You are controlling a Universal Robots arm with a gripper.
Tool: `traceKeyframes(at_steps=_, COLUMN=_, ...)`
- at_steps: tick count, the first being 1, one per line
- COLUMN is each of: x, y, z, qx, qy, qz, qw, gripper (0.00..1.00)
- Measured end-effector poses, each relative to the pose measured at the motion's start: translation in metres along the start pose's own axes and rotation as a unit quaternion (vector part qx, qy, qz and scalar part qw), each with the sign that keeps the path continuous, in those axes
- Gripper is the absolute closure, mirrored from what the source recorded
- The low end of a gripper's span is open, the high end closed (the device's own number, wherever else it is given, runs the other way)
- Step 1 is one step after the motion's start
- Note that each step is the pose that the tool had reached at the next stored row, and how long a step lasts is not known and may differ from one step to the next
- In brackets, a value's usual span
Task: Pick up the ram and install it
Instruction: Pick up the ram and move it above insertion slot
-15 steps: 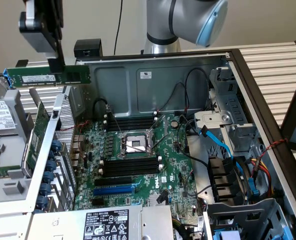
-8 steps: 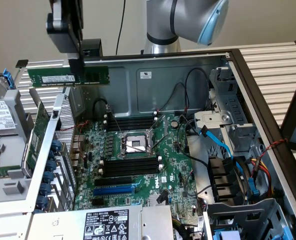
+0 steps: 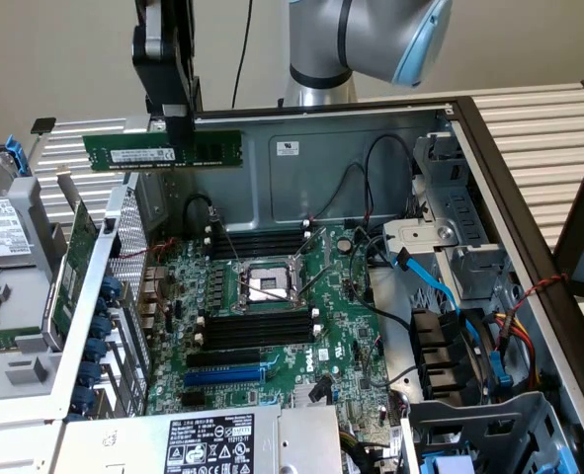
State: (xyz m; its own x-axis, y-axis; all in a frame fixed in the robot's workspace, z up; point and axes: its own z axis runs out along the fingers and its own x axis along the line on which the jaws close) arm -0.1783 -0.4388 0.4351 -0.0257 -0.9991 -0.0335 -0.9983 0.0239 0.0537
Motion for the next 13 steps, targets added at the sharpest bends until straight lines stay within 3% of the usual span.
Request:
traceKeyframes(at_steps=2, x=0.000, y=-0.0021, z=0.0000, qx=-0.0004, qy=0.0000, qz=0.000, qw=1.0000, gripper=0.88)
traceKeyframes(at_steps=8, x=-0.001, y=-0.0202, z=-0.0010, qx=-0.0016, qy=0.0002, qz=-0.001, qw=1.0000, gripper=0.88)
traceKeyframes(at_steps=11, x=-0.002, y=-0.0282, z=-0.0013, qx=-0.0068, qy=0.0004, qz=-0.003, qw=1.0000, gripper=0.88)
traceKeyframes(at_steps=13, x=-0.002, y=-0.0344, z=-0.0016, qx=-0.0084, qy=0.0005, qz=-0.004, qw=1.0000, gripper=0.88)
